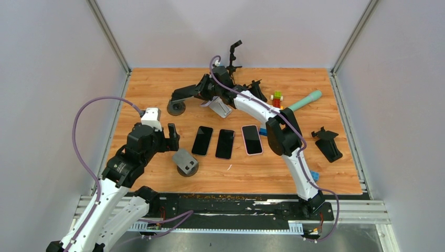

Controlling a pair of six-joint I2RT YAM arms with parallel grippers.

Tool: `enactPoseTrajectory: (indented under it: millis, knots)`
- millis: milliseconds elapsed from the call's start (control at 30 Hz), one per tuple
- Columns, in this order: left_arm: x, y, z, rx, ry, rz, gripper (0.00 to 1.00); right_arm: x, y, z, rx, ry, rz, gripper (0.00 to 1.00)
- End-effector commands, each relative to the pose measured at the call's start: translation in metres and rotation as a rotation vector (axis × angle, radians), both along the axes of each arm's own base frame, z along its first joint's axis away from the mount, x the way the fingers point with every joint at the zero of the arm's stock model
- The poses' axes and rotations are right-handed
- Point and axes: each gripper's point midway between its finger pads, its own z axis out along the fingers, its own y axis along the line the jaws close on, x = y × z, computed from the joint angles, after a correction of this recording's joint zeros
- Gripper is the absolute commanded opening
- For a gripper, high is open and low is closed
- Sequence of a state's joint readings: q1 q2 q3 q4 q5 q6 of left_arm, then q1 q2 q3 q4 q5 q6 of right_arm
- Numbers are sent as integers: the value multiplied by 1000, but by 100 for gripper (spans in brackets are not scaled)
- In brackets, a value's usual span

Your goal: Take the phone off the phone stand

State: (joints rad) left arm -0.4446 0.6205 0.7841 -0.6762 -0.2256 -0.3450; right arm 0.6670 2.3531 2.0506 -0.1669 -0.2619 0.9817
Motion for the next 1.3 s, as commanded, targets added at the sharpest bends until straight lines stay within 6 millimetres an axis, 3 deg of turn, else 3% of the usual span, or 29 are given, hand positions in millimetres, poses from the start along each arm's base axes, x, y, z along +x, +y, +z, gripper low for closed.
enactPoseTrajectory:
  millis: [0, 300, 733, 967, 1267]
  knots:
    - [4, -1, 8, -3, -36, -8, 100, 5, 4, 58, 77, -121, 5, 8]
    - [4, -1, 7, -1, -35, -6, 100, 4, -5, 117, 159, -221, 15, 0]
    - [4, -2, 8, -1, -44, -18, 100, -27, -35, 166, 157, -315, 72, 0]
    - [6, -10, 14, 6, -73, -78, 100, -70, -63, 163, 134, -264, 172, 0]
    - [10, -39, 34, 25, -133, -285, 100, -131, -97, 159, 56, -226, 373, 0]
